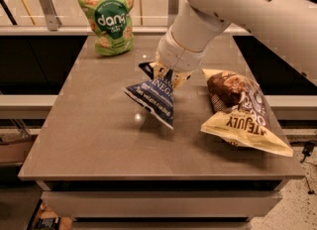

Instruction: Move blue chip bag near green rice chip bag

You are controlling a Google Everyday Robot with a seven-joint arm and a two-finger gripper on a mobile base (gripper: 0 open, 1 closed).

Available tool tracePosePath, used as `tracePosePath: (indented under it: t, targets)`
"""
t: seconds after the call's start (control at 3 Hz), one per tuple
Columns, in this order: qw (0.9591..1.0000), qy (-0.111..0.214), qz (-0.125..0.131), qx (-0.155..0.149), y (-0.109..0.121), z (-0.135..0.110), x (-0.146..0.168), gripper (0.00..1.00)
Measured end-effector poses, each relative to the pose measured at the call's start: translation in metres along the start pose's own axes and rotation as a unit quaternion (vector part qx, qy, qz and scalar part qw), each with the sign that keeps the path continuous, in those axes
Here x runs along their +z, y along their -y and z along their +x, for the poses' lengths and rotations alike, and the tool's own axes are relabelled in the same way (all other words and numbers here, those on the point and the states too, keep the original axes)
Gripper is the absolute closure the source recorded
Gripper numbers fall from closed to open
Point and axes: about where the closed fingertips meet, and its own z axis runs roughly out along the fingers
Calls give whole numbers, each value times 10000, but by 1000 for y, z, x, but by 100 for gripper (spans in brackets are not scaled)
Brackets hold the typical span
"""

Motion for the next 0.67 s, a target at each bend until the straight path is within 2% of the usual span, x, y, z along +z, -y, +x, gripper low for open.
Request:
tracePosePath:
  t: [0.33, 0.67]
  targets:
    - [9988, -345, 337, 109, 6, 27, -12, 100]
    - [9945, -758, 708, 149, 20, 61, -23, 100]
